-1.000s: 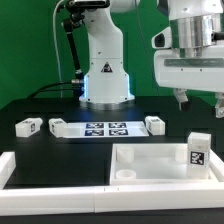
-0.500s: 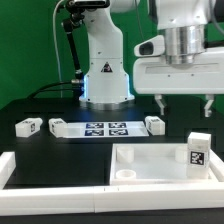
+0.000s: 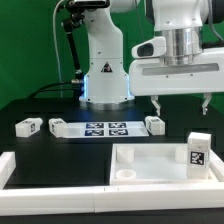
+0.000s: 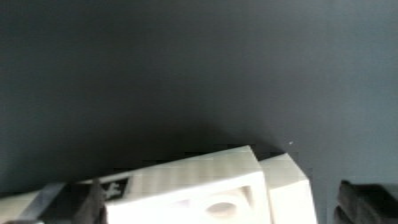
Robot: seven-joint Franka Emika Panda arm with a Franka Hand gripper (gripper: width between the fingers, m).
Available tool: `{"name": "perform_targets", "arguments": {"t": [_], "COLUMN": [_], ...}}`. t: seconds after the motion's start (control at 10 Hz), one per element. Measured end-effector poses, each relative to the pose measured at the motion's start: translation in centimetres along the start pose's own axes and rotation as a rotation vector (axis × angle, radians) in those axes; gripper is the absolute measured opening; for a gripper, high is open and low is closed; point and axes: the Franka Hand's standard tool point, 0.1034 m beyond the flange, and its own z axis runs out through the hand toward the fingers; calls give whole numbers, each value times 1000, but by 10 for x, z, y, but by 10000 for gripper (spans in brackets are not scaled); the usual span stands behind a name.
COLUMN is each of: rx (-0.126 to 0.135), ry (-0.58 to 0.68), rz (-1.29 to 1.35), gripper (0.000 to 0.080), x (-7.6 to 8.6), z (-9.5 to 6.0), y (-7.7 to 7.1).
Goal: Assemble square table
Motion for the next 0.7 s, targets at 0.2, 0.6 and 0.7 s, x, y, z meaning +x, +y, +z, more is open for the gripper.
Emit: {"name": "perform_targets", "arguments": {"t": [0.2, 0.6, 0.7], "rx": [-16, -58, -56], "ry": [-39, -83, -93], "rz": [-101, -269, -264], "gripper": [649, 649, 649], "x": [-16, -49, -48], "z": [8, 25, 25], "y": [8, 27, 26]}}
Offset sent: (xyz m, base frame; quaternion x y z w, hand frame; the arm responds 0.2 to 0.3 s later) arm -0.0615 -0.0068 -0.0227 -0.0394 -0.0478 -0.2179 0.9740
